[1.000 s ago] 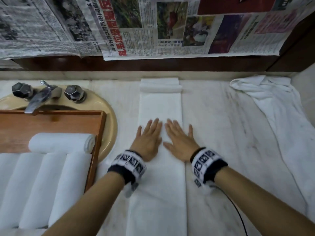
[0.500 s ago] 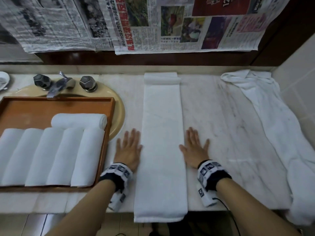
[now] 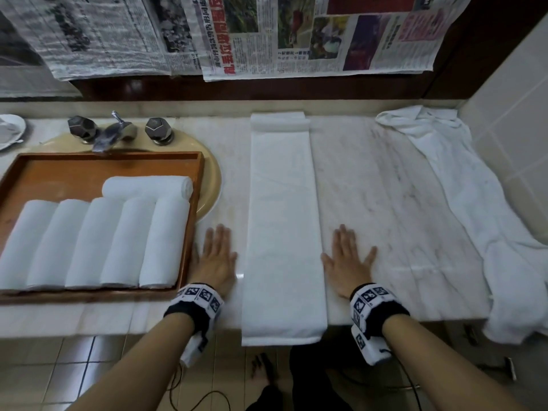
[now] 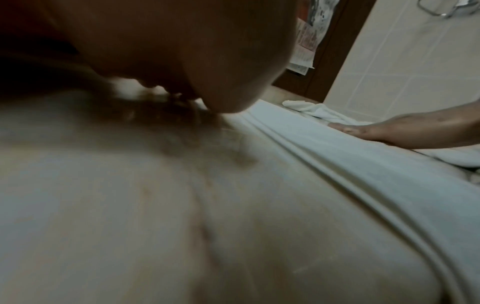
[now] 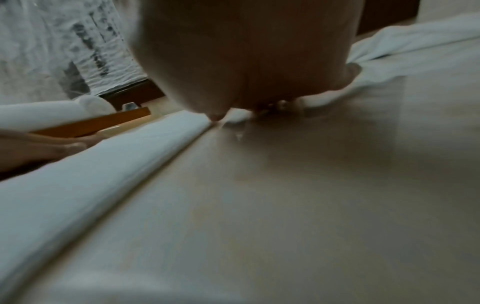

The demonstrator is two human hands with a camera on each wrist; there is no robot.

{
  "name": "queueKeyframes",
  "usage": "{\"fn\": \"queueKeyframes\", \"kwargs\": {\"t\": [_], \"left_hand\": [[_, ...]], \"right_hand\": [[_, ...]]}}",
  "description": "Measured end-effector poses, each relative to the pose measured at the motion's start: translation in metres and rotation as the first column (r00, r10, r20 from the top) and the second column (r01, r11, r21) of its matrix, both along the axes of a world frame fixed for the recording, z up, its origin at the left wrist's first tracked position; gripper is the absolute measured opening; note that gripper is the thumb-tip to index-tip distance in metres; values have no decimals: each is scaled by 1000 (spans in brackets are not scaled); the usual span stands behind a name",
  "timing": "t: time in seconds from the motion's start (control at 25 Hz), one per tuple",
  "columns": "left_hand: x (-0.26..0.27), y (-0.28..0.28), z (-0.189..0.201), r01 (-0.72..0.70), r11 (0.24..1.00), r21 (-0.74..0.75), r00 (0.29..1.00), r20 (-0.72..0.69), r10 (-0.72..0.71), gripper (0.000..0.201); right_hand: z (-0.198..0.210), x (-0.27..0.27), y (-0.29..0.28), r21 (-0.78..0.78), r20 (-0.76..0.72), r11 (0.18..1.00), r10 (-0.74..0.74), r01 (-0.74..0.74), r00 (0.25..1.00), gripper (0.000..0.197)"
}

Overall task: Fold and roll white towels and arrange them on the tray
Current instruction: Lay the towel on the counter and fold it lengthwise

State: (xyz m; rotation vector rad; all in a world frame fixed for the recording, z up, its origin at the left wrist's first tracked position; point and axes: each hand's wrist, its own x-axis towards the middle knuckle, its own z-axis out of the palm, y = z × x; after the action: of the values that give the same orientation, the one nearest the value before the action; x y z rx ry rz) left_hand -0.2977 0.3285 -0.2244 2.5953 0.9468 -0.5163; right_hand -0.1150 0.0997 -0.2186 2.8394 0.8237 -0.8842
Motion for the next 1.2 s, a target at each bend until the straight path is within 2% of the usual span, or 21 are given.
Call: {"fn": "queueKeyframes", "kwargs": {"t": [0.04,0.08,0.16,0.2,0.24,0.4,0.44,0.48,0.56,0.64,0.72,0.8,0.92,1.04,1.12,1.2], "left_hand": [[0,-2,3,-42,999,-5,999,22,42,61],[6,-14,4,-14,1000,-17,996,93,15,62],[19,-51,2,179,983,-43,970,175,-169,64],[20,-67,-2,262,964,-46,952,179,-250,66],[17,-71,-5,296,955,-31,945,155,-288,66],[-6,-32,-4,51,999,18,998,35,-52,59],[-9,-27,-1,29,999,24,998,47,-30,59],[-9,-29,2,47,999,20,995,89,-49,59],[-3,-43,7,182,983,-21,974,143,-177,61],[3,-57,5,290,955,-62,952,118,-281,71],[15,-57,4,277,959,-66,959,84,-271,73],[33,-45,6,263,963,-60,965,34,-262,64],[72,-17,15,249,968,-34,966,-64,-251,63],[96,-13,29,243,969,-34,969,-35,-244,63],[80,-33,25,329,944,-37,944,14,-328,62],[41,-48,15,375,927,-18,926,59,-373,61]], "right_hand": [[3,-4,-1,-2,6,1000,-19,19,1000,67],[6,-15,4,40,20,998,42,-43,999,67],[6,-48,20,110,15,959,263,-263,965,68],[3,-59,25,121,3,933,342,-340,940,67],[0,-63,25,114,-4,928,358,-355,934,65],[-1,-37,4,21,-3,998,65,-65,998,68],[2,-36,0,16,19,999,51,-52,999,69],[3,-40,-1,32,34,996,80,-81,996,70],[7,-51,4,74,11,981,181,-181,983,69],[6,-56,9,84,-22,973,217,-214,976,68],[4,-47,17,74,-18,977,203,-202,979,67],[6,-30,30,50,-28,978,206,-204,978,66],[15,8,61,9,-40,975,221,-221,974,66],[28,19,81,6,-9,965,261,-261,965,66],[24,-2,72,39,-3,935,352,-351,936,67],[13,-22,44,60,2,920,387,-387,922,68]]}}
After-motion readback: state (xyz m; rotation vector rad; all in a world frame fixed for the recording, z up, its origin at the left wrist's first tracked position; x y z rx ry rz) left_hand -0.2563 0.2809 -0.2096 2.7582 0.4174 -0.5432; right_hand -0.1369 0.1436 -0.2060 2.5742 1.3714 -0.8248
